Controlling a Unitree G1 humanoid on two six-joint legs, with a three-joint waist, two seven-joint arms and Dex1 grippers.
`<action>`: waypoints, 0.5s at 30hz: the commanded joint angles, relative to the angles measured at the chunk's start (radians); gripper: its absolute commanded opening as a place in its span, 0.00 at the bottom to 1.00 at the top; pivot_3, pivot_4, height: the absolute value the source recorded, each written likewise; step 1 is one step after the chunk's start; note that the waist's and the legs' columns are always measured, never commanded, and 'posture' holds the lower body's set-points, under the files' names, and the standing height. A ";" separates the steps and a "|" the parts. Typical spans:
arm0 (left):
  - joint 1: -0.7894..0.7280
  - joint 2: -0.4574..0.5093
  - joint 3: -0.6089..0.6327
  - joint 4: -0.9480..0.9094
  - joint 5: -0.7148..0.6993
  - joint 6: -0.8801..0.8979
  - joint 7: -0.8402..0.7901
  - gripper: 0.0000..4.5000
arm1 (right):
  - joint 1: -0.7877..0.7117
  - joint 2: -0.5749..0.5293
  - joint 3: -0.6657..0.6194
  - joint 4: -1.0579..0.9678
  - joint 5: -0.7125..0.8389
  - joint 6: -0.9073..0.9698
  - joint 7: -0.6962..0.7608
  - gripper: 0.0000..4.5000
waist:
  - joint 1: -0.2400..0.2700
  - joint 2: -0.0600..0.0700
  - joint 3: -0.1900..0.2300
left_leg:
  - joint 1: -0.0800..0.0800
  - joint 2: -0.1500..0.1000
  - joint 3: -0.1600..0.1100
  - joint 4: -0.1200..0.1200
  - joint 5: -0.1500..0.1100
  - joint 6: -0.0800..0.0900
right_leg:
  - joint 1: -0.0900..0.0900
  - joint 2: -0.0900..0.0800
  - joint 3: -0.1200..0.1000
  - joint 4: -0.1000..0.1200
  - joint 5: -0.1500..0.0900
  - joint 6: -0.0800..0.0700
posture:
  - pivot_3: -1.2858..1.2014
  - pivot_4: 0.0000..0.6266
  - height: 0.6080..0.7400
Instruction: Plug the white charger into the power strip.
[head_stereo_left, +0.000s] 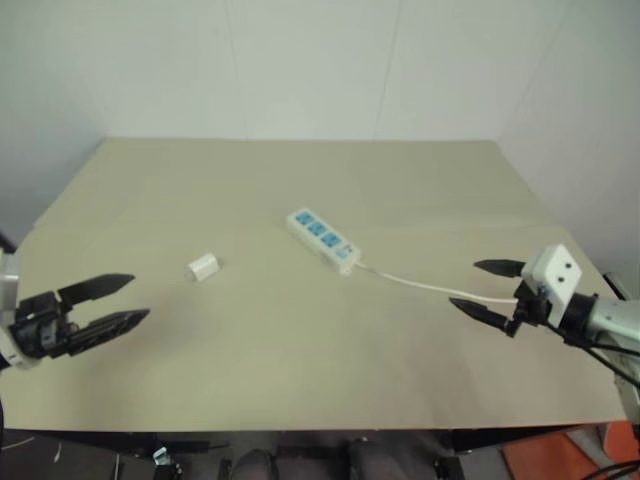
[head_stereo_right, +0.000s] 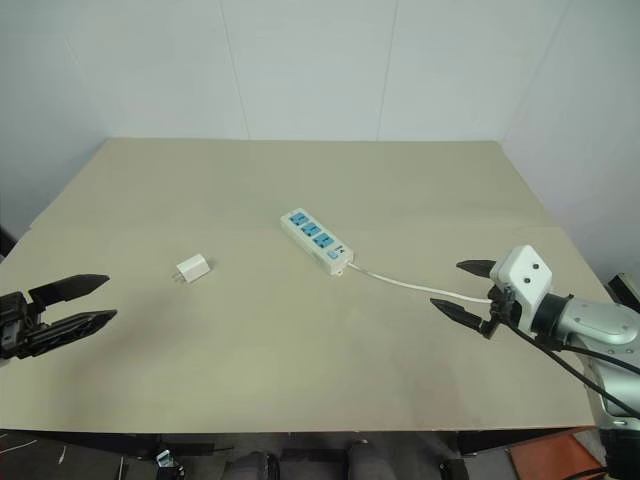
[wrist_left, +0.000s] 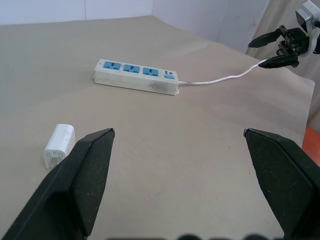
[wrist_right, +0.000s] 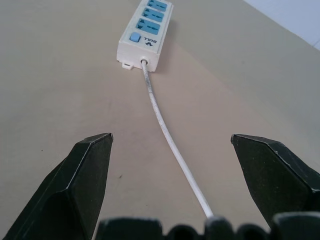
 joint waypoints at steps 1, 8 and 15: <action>-0.001 0.013 0.038 -0.016 -0.013 -0.016 0.002 1.00 | -0.006 0.000 -0.010 -0.010 -0.001 -0.024 -0.005 0.99 | 0.000 0.000 0.000 | 0.000 0.000 0.000 0.000 0.000 0.000 | 0.000 0.000 0.000 0.000 0.000 0.000 | 0.52 0.24 1.00; -0.003 0.010 0.036 -0.017 -0.014 -0.015 0.009 1.00 | -0.008 0.002 -0.012 -0.006 0.008 -0.022 0.001 0.99 | 0.000 0.000 0.000 | 0.000 0.000 0.000 0.000 0.000 0.000 | 0.000 0.000 0.000 0.000 0.000 0.000 | 0.52 0.24 1.00; -0.004 0.010 0.036 -0.017 -0.015 -0.017 0.011 1.00 | -0.013 0.012 -0.032 -0.011 0.067 -0.002 0.031 0.99 | 0.000 0.000 0.000 | 0.000 0.000 0.000 0.000 0.000 0.000 | 0.000 0.000 0.000 0.000 0.000 0.000 | 0.52 0.24 1.00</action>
